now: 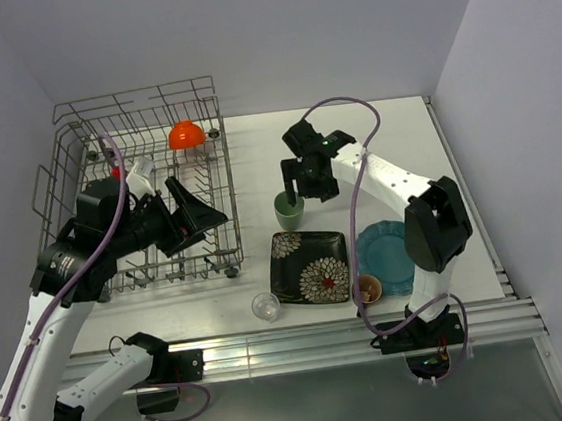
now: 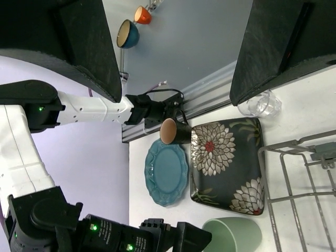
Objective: Load the mixed dishes into the dish rack
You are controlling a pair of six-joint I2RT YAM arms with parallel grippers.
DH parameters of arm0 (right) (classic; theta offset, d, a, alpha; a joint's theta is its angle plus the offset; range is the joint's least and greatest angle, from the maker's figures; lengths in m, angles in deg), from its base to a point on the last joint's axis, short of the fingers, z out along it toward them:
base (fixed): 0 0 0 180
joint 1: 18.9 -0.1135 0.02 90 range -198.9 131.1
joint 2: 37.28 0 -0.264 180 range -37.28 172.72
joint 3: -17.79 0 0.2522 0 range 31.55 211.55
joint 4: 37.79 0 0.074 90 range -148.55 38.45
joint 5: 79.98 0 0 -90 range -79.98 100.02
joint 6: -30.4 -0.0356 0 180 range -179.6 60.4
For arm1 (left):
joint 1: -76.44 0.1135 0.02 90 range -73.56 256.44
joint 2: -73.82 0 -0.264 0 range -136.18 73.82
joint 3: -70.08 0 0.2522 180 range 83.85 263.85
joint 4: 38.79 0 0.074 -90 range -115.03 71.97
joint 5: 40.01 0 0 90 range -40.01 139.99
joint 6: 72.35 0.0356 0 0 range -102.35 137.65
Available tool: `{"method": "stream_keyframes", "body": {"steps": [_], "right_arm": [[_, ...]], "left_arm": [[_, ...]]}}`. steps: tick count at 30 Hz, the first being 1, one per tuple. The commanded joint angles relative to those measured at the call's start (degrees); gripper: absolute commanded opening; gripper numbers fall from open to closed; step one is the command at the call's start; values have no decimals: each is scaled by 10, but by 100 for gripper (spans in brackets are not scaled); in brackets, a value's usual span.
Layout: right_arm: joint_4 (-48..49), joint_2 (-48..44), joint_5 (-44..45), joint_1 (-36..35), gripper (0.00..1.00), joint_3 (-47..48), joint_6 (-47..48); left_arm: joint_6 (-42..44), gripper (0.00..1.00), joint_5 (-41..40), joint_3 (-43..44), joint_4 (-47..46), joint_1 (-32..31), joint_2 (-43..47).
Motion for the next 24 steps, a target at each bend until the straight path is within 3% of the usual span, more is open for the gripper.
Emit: {"method": "stream_keyframes", "body": {"steps": [1,4,13,18,24], "right_arm": [[8,32,-15,5,82,53,11],[5,58,-21,5,79,67,13],[31,63,-27,5,44,25,16],[45,57,-19,5,34,14,14],[52,47,-12,5,1,9,12]], "left_arm": [[-7,91,-20,0,9,-2,13],[-12,91,-26,-3,13,-2,19],[-18,91,-30,-4,7,-3,21],[-15,91,-25,1,5,-2,10],[-12,91,-10,12,6,-2,0]]}}
